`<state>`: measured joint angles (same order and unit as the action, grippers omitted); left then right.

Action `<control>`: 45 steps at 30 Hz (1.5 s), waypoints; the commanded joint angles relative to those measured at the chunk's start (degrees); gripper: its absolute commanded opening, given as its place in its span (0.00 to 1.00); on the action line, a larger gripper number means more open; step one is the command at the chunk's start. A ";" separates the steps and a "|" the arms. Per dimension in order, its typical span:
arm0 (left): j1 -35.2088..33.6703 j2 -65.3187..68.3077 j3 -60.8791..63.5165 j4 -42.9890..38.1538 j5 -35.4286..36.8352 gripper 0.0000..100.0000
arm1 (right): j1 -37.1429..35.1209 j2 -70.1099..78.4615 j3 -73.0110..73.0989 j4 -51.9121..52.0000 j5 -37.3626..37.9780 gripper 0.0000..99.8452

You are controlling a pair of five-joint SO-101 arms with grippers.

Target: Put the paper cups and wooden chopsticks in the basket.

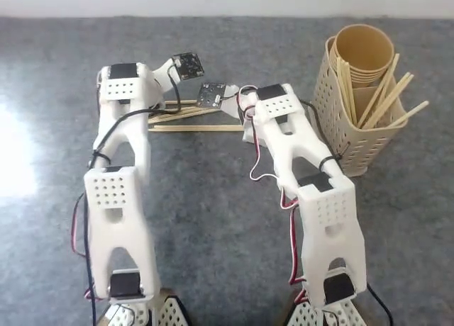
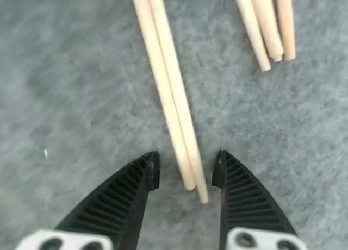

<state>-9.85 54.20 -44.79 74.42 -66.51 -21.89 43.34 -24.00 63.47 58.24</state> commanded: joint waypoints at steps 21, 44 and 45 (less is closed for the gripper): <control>3.43 22.51 -34.51 18.90 -6.59 0.02 | 3.03 1.89 -3.08 -3.12 3.96 0.00; 3.69 22.07 -51.12 26.20 -6.07 0.01 | 3.38 -7.60 -3.96 10.51 7.47 0.01; 3.78 21.89 -52.00 26.20 -5.54 0.01 | 3.30 -8.84 -3.96 11.21 7.38 0.01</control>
<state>-7.38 77.76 -89.98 98.68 -74.33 -19.96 40.88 -26.37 72.62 65.54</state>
